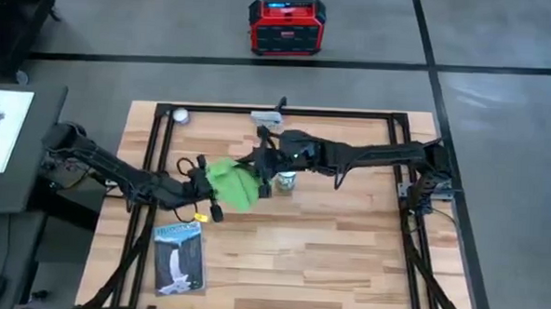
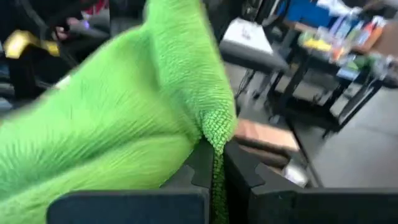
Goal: Apply microfiber cloth
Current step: Wipe pink cellphone with a microfiber cloth
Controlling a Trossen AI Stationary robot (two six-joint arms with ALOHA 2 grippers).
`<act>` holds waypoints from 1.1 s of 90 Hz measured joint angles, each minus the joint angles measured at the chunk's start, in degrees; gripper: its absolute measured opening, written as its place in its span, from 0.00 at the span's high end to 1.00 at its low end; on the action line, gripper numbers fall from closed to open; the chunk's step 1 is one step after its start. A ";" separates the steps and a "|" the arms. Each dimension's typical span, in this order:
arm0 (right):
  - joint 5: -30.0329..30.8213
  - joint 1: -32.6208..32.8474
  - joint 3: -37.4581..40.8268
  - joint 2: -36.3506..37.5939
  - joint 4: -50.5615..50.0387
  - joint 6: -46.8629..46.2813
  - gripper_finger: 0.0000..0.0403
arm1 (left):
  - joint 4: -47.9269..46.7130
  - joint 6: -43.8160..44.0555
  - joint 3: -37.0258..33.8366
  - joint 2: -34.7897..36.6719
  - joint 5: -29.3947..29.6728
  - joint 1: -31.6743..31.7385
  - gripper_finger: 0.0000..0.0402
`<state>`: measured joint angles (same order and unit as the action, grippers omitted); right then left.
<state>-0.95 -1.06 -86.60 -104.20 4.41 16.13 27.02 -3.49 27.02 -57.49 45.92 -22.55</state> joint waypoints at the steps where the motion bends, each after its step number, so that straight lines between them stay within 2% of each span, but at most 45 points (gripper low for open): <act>1: 0.00 -0.01 0.39 0.00 0.05 -0.18 1.00 | 0.19 -0.08 0.03 0.03 0.03 -0.01 1.00; 15: 0.21 -0.04 4.39 -0.13 2.29 -1.71 1.00 | 0.64 -1.00 0.37 0.68 -0.08 -0.04 1.00; 55: 1.66 3.02 4.21 0.92 -2.04 -2.15 1.00 | -2.56 -3.42 0.45 4.64 0.00 -0.28 1.00; 66: 2.79 3.33 4.21 0.90 -7.25 -2.15 1.00 | -5.45 -2.65 0.45 6.49 1.59 -1.01 1.00; 79: 1.33 5.20 4.50 1.20 -17.41 -1.63 1.00 | -7.43 -2.90 0.62 9.05 11.24 -1.84 1.00; 99: 3.32 8.33 4.34 3.03 -24.48 -2.00 1.00 | -13.05 -0.02 0.57 11.27 10.57 -2.84 1.00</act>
<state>2.37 7.27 -82.26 -101.18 -20.07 14.13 13.97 -3.51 27.58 -46.22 56.49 -25.39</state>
